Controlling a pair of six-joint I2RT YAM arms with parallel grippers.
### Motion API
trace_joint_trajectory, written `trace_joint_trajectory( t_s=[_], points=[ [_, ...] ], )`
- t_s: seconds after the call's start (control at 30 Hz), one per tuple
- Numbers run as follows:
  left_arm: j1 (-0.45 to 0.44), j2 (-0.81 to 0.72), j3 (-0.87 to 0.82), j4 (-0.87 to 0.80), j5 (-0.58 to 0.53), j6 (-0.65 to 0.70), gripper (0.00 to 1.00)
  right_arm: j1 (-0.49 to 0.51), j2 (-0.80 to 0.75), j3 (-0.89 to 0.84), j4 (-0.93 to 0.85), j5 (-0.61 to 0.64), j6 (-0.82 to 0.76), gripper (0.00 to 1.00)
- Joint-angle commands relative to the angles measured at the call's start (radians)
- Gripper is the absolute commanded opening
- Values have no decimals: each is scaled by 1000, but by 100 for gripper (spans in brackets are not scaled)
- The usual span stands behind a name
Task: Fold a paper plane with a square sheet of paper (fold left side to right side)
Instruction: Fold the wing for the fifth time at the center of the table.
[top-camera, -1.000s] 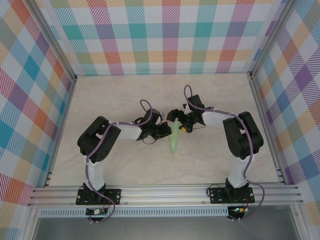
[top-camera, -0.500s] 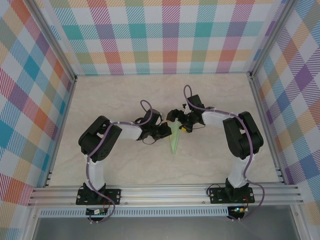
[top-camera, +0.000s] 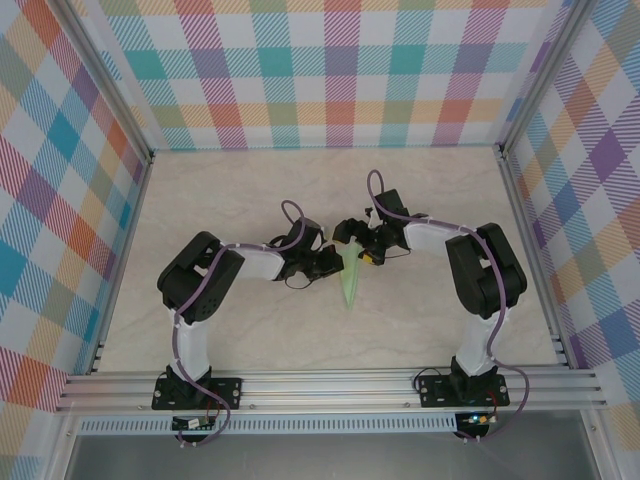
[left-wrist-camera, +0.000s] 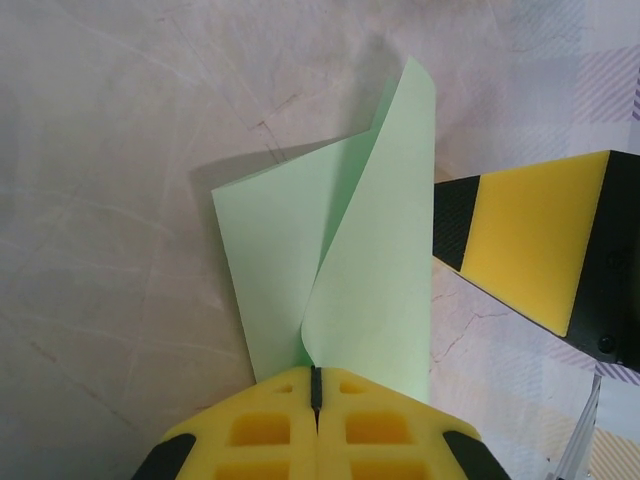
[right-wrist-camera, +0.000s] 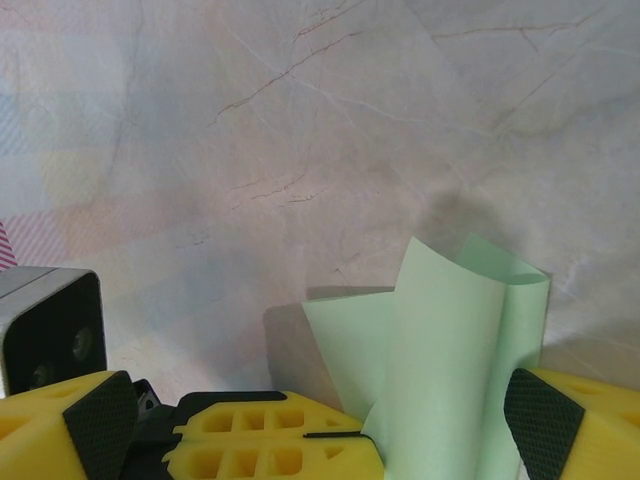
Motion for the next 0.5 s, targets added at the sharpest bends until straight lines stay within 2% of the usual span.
trace_joint_trajectory(
  t_s=[0.0,0.13,0.23,0.37,0.47],
  points=[
    [-2,25,-9,6,3,13,0,7,-42,1,-40,18,-17,97],
    [-1,31,-7,-5,-4,11,0,-6,-118,0,-94,56,-42,92],
    [-1,34,-5,-8,-5,11,0,-7,-160,-24,-121,78,-54,80],
    [-1,31,-2,-17,-7,17,0,1,-170,-70,-102,34,-42,48],
    [-2,29,1,-20,-8,20,0,19,-146,-76,-95,15,-38,31]
  ],
)
